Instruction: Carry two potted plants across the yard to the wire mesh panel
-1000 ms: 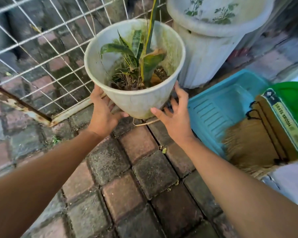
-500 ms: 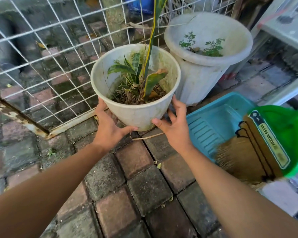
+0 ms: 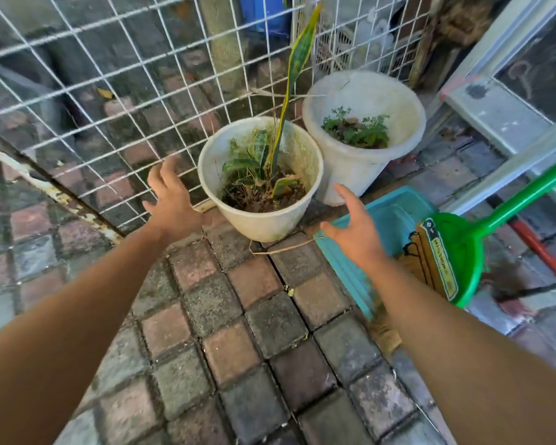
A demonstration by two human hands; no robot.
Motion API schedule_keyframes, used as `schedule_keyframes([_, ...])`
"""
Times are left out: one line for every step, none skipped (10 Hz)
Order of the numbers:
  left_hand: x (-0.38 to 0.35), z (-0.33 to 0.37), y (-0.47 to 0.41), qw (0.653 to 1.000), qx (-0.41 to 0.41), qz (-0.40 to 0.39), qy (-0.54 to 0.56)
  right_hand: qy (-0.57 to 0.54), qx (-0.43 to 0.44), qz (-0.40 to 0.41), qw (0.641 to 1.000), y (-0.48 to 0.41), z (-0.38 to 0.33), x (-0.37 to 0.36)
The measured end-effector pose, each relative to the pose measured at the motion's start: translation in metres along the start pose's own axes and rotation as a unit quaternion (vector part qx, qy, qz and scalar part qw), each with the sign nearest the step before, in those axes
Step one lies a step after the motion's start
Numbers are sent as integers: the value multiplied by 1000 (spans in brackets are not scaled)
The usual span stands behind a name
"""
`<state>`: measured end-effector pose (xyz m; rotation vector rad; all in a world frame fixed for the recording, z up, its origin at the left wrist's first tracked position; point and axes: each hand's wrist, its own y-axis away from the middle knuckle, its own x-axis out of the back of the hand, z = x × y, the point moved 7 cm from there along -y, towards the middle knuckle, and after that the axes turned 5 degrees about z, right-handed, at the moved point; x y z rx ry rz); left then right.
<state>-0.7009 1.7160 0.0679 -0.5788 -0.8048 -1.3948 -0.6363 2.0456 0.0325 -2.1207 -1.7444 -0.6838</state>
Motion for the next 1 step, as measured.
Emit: schedule_keyframes([62,54,23,999,-19,-32,36,23,33,-17,999,14,-73,42])
